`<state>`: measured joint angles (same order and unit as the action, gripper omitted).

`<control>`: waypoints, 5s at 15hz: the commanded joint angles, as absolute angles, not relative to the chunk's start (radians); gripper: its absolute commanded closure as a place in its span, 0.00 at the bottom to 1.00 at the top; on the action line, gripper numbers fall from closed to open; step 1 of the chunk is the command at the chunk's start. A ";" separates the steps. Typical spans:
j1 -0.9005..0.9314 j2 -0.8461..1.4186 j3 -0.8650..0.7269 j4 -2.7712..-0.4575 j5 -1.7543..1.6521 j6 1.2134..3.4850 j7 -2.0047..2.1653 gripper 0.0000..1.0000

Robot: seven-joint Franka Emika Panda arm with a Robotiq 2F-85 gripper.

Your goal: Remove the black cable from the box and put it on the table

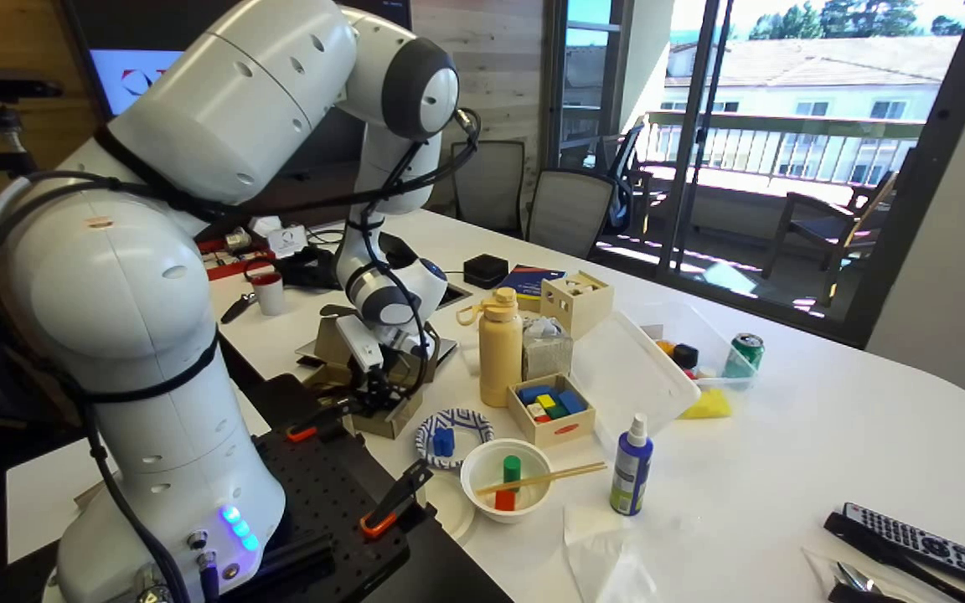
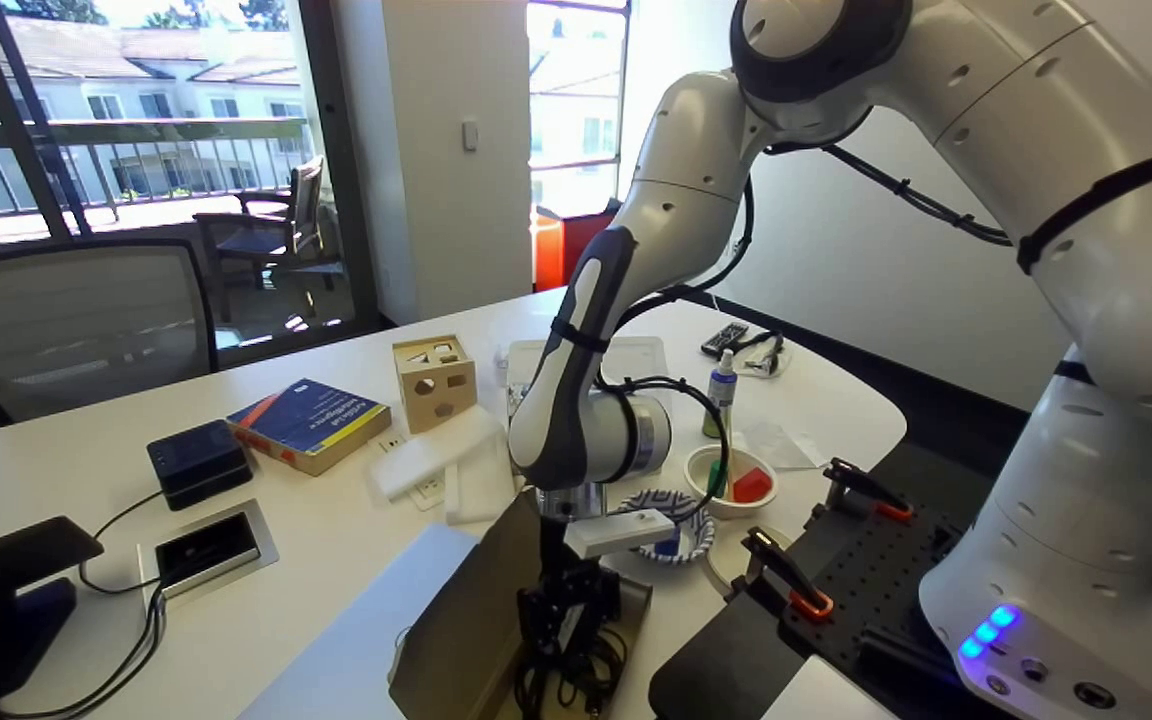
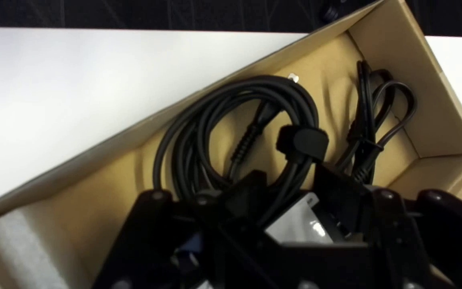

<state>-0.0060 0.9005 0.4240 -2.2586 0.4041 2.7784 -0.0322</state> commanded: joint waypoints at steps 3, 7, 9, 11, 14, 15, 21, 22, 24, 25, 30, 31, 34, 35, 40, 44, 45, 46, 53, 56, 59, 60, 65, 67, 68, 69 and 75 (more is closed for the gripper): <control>-0.007 0.898 0.390 -2.222 0.381 2.660 -0.021 1.00; -0.015 0.891 0.374 -2.212 0.385 2.618 -0.041 1.00; -0.026 0.876 0.378 -2.219 0.392 2.612 -0.051 1.00; -0.042 0.849 0.389 -2.238 0.398 2.619 -0.063 1.00; -0.060 0.758 0.402 -2.287 0.402 2.624 -0.075 1.00; -0.063 0.718 0.407 -2.307 0.405 2.624 -0.079 1.00; -0.075 0.423 0.420 -2.417 0.417 2.496 -0.018 1.00; -0.073 0.371 0.418 -2.431 0.409 2.468 0.003 1.00; -0.070 0.261 0.414 -2.453 0.389 2.400 0.037 1.00; -0.067 0.207 0.411 -2.453 0.375 2.347 0.056 1.00; 0.076 -0.026 0.269 -2.355 0.188 2.026 0.171 1.00; 0.092 -0.060 0.255 -2.323 0.133 1.972 0.188 1.00; 0.118 -0.111 0.238 -2.219 -0.039 1.887 0.195 1.00; 0.122 -0.116 0.239 -2.186 -0.092 1.879 0.180 1.00; 0.169 -0.072 0.269 -2.004 -0.314 1.920 0.145 1.00; 0.219 -0.003 0.293 -1.853 -0.387 1.905 0.079 1.00; 0.232 0.010 0.299 -1.823 -0.404 1.896 0.076 1.00; 0.241 0.026 0.302 -1.789 -0.434 1.887 0.078 1.00; 0.286 0.073 0.294 -1.578 -0.644 1.878 0.112 1.00; 0.286 0.117 0.289 -1.504 -0.691 1.897 0.095 1.00; 0.281 0.203 0.268 -1.454 -0.696 1.945 0.061 1.00; 0.285 0.238 0.261 -1.436 -0.692 1.950 0.047 1.00; 0.308 0.361 0.211 -1.380 -0.715 1.955 0.027 1.00; 0.301 0.387 0.191 -1.382 -0.704 1.983 0.018 1.00; 0.298 0.397 0.183 -1.386 -0.695 1.997 0.010 1.00; 0.293 0.404 0.175 -1.393 -0.685 2.014 0.001 1.00; 0.279 0.420 0.163 -1.449 -0.613 2.080 -0.040 1.00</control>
<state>0.2834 0.4288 0.1694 -1.4251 -0.6557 2.0422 0.0084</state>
